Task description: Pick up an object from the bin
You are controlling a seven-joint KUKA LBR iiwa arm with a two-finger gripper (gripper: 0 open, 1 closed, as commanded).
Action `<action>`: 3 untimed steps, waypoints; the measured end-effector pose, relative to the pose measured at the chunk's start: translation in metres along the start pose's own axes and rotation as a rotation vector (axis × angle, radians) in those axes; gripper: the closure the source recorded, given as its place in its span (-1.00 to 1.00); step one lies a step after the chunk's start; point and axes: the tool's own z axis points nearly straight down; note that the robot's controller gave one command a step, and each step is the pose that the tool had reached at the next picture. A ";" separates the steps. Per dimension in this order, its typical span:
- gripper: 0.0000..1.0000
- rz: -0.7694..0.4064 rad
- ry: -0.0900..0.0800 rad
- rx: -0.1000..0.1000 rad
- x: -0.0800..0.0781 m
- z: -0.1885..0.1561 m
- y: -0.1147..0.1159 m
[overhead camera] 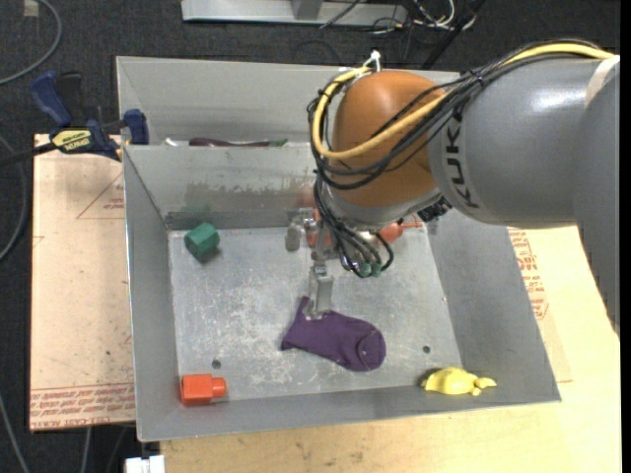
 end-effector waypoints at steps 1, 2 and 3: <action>-1.00 -0.172 0.001 0.001 0.032 0.068 -0.033; 1.00 -0.201 -0.002 -0.002 0.057 0.105 -0.033; 1.00 -0.201 -0.002 -0.002 0.057 0.105 -0.033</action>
Offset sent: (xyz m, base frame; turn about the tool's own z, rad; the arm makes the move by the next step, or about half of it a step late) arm -0.0544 -0.0375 -0.1058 -0.2041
